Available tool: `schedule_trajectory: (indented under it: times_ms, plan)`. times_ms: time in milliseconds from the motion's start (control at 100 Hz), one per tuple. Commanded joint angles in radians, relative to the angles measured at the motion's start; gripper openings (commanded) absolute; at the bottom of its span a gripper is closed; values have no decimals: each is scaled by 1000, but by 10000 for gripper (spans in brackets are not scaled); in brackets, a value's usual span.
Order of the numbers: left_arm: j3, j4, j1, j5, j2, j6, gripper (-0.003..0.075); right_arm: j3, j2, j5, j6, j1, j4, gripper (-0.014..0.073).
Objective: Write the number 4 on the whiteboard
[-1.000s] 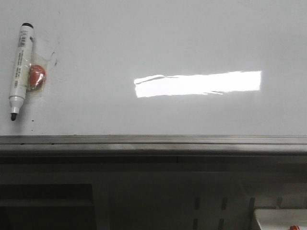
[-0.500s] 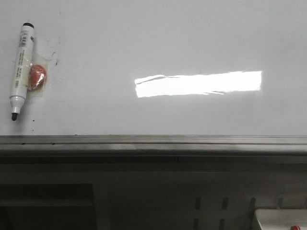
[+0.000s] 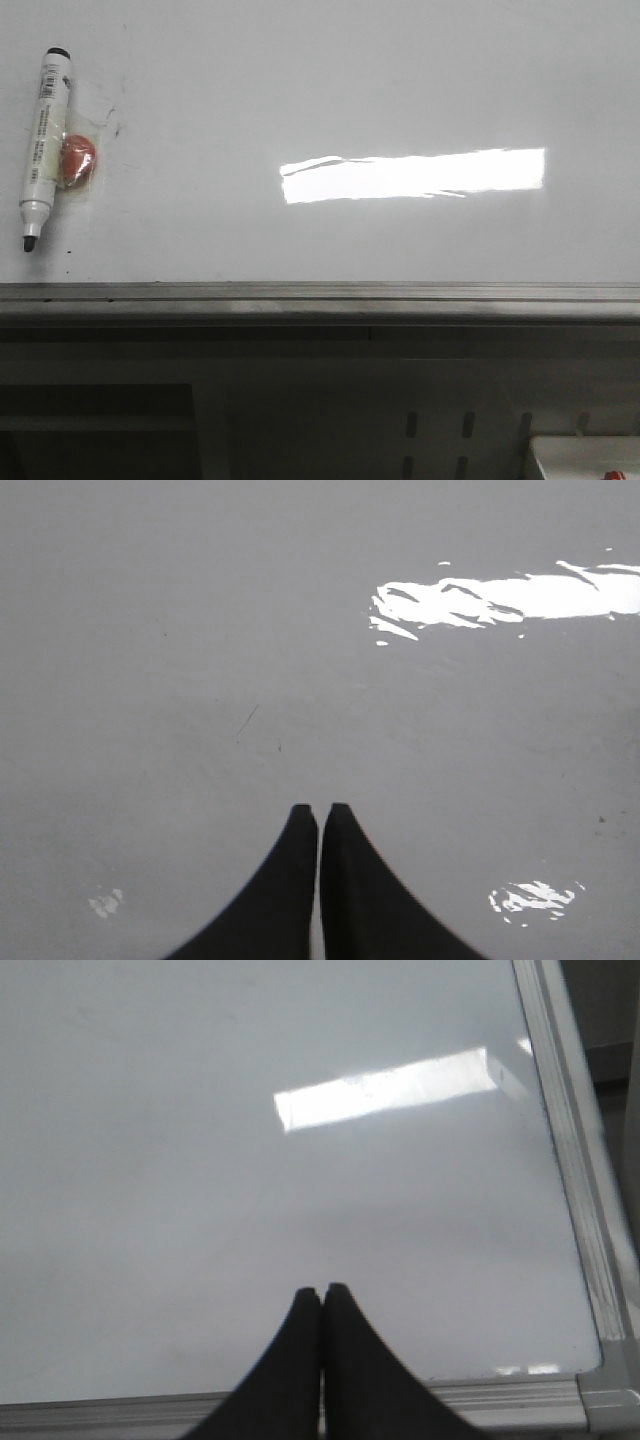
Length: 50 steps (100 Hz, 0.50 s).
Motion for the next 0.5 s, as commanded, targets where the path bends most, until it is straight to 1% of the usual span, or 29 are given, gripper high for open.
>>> schedule_trajectory:
  times_ms: [0, 100, 150, 220, 270, 290, 300, 340, 390, 490]
  plan:
    - [-40, 18, -2, -81, 19, 1, -20, -118, 96, 41, 3, -3, 1, -64]
    - [-40, 39, -2, -81, 19, 1, -17, -230, 207, 160, 3, -3, 5, -64]
    - [-40, 39, -2, -81, 19, 1, 12, -281, 261, 185, 3, -3, 8, -64]
    - [-40, 39, -2, -90, 21, 1, 123, -318, 308, 180, 3, -3, 8, -64]
    - [-40, 37, -2, -104, 21, 1, 246, -331, 335, 164, 3, -3, 8, -64]
    - [-37, 34, -2, -112, 21, 1, 277, -330, 345, 152, 3, -3, 8, -64]
    - [-35, 34, -2, -116, 21, 1, 307, -330, 350, 143, 3, -3, 8, -64]
    - [-29, 19, -2, -152, 26, 1, 382, -330, 363, 126, 3, -3, 8, -64]
    - [-19, 19, -2, -198, 37, 1, 433, -330, 383, 110, 3, -3, 8, -64]
    - [-16, 21, -36, -261, 65, 1, 439, -330, 400, 154, 3, -3, 12, -64]
